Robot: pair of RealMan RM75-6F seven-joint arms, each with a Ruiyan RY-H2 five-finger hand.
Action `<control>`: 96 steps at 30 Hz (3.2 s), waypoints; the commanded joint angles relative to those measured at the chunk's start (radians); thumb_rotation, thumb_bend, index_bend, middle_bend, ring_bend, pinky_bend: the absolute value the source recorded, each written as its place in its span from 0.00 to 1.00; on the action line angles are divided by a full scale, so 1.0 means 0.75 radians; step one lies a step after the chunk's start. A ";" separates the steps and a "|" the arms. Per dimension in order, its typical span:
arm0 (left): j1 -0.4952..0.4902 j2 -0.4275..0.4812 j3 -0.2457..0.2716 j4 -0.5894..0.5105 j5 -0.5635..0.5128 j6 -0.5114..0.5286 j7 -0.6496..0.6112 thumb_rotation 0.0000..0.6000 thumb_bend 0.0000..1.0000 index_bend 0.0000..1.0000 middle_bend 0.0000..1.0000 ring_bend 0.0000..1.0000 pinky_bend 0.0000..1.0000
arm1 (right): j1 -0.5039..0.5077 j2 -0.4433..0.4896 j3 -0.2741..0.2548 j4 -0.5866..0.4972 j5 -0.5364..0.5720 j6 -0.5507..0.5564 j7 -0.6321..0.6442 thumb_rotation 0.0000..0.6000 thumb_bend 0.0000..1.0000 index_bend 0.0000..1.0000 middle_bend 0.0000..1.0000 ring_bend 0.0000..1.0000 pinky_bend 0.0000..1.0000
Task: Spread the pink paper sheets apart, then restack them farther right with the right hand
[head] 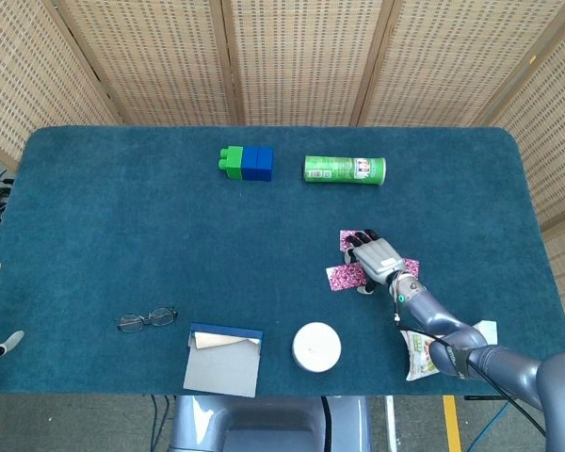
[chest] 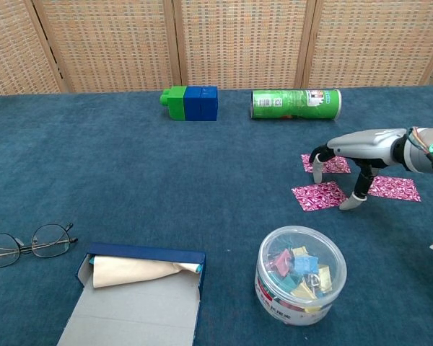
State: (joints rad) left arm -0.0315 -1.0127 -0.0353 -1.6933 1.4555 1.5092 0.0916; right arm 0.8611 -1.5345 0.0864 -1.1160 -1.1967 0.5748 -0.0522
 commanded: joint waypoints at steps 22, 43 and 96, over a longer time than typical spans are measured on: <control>0.003 0.000 -0.002 0.002 0.002 0.007 -0.004 0.93 0.11 0.02 0.00 0.00 0.00 | -0.022 -0.020 -0.001 0.021 -0.024 0.028 0.016 1.00 0.26 0.32 0.11 0.00 0.00; 0.007 0.002 -0.004 -0.005 -0.004 0.012 0.003 0.93 0.11 0.02 0.00 0.00 0.00 | -0.049 -0.082 0.010 0.112 -0.120 0.099 0.140 1.00 0.35 0.41 0.16 0.00 0.00; 0.015 0.010 0.008 -0.027 0.034 0.028 -0.001 0.93 0.11 0.02 0.00 0.00 0.00 | -0.196 0.106 -0.041 0.187 -0.161 0.141 0.231 1.00 0.32 0.35 0.14 0.00 0.00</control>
State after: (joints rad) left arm -0.0203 -1.0054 -0.0296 -1.7135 1.4812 1.5306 0.0907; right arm 0.7137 -1.4549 0.0552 -0.9763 -1.3170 0.6811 0.1210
